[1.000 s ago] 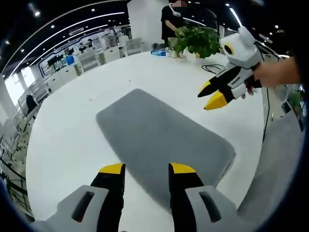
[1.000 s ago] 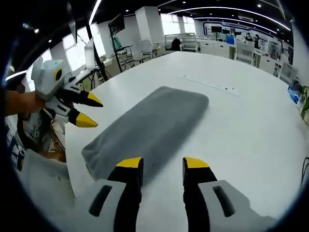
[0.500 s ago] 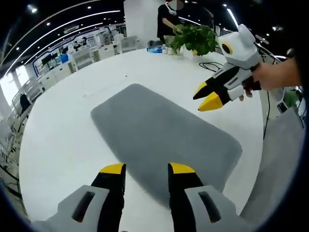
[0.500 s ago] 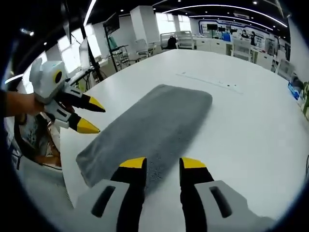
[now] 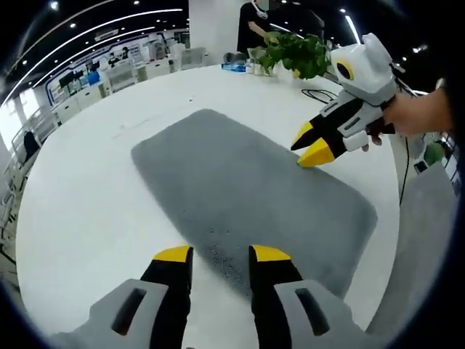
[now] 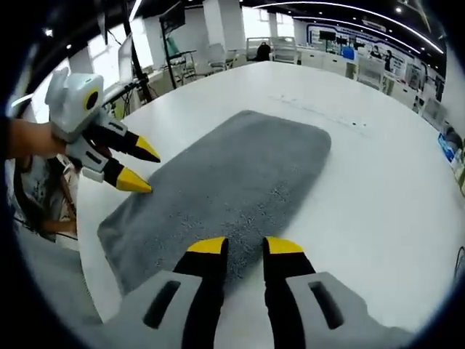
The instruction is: Fold the towel on the table until its edges align and the towel forms a compact rectangular stack.
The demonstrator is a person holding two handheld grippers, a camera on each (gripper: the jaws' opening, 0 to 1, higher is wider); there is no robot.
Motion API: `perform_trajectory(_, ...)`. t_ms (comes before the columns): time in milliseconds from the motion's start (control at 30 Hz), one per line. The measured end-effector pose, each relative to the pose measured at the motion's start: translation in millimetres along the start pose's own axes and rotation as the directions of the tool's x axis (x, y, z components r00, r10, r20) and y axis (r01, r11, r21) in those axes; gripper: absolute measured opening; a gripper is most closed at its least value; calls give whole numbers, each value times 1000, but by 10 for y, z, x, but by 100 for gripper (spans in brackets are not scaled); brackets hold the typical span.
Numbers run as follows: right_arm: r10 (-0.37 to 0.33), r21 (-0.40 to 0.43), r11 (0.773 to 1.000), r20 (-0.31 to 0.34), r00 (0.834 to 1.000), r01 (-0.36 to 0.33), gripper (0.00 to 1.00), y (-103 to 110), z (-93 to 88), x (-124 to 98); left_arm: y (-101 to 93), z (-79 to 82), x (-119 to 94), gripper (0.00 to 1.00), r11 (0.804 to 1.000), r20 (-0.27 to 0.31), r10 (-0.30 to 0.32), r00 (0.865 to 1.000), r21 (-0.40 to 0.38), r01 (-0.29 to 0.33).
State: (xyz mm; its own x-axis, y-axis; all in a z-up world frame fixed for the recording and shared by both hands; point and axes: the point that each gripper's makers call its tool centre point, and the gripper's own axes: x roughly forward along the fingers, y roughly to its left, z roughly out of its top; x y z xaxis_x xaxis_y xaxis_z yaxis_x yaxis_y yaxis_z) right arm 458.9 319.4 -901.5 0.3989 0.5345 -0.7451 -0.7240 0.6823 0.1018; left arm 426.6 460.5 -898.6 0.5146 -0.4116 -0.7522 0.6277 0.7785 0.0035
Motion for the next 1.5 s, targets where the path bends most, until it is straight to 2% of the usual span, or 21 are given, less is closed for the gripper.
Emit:
perform_trajectory(133,-9,-35,999,-58,998,7,18,-37,-103,53,3,-14,74,31,1000,-4,-19,1000,-6,19)
perform_trajectory(333,-13,-42,999,-45,999,11,17,-62,-151,58,-30,-15,136,28,998,-3,-66,998,-19,65)
perform_trajectory(500,-29,-122,992,-77,997,19,16,-34,-235,-37,-155,18,158,27,995,1,-99,995,24,99)
perform_trajectory(700,-48,-116,993,-88,995,38,16,-135,-407,-209,-383,106,239,26,992,4,-124,992,37,124)
perform_trajectory(867,-60,-101,993,-65,996,53,16,-238,-564,-374,-573,192,318,27,992,21,-121,992,33,120)
perform_trajectory(1033,-60,-111,992,-58,997,53,16,-350,-644,-464,-708,268,389,27,993,22,-114,993,32,113)
perform_trajectory(1500,-39,-114,993,-41,998,34,15,-551,-766,-623,-927,432,542,26,993,-43,-99,994,61,102)
